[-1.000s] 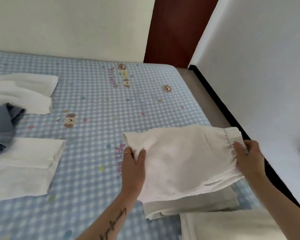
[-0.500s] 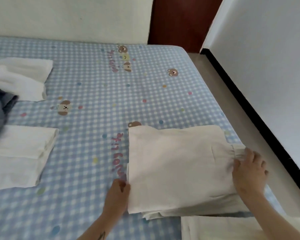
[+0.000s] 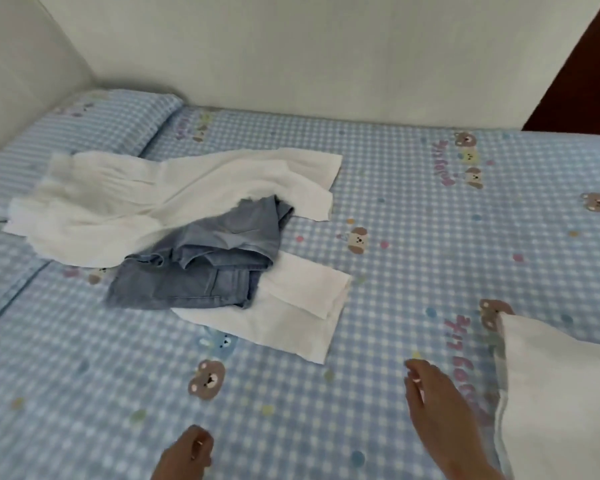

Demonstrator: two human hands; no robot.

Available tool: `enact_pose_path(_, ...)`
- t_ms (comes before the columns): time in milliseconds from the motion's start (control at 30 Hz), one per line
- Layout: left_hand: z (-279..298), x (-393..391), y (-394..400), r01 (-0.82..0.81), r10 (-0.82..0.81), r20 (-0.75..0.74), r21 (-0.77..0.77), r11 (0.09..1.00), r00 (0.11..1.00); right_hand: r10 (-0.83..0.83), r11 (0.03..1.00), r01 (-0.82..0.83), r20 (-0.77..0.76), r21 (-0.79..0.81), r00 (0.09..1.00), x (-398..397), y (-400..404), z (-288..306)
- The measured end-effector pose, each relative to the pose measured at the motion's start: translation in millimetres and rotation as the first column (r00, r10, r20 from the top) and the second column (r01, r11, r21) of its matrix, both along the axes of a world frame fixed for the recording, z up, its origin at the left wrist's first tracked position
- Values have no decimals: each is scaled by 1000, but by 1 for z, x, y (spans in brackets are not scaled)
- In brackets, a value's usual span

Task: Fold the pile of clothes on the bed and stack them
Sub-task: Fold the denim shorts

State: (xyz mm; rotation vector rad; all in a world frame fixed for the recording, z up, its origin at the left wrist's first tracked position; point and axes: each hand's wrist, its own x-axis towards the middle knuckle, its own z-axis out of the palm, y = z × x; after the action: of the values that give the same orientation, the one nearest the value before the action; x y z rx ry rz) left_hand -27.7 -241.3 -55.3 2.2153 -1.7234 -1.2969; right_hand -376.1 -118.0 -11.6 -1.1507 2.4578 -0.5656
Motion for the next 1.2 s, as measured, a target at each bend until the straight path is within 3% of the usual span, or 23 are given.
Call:
enact_pose_path(267,18,101,-119,184,-165,113,-180,966,980,386,921,-383,-32,68,922,144,-188,-28)
enact_pose_path(400,0,149,-180,363,-302,202,-468,806,932,523,846,-492,-146,203,840,187,-273,-62)
enact_pose_path(500,-16,169,-227,441,-356,278,-363,821,892,586,797,-498,-240,341,774,199,-316,-90)
enact_pose_path(633,-31,165,-280,580,-452,383,-355,733,806,631,764,-481,-340,431,697,196,-339,-107)
enact_pose_path(900,-52,103,-296,797,-620,509,-459,392,598,519,852,-500,-365,152,773,204,-307,-22)
enact_pose_path(1000,-38,102,-278,786,-644,496,-546,290,582,604,797,-554,-355,242,714,213,-244,15)
enact_pose_path(1067,-28,114,-251,804,-682,512,-563,193,523,634,770,-554,-288,316,717,220,-201,21)
enact_pose_path(1167,-20,146,-185,900,-775,523,-415,132,355,583,789,-504,-169,350,795,238,-141,25)
enact_pose_path(1200,-23,160,-160,926,-775,566,-371,66,282,586,778,-510,-133,366,799,249,-125,32)
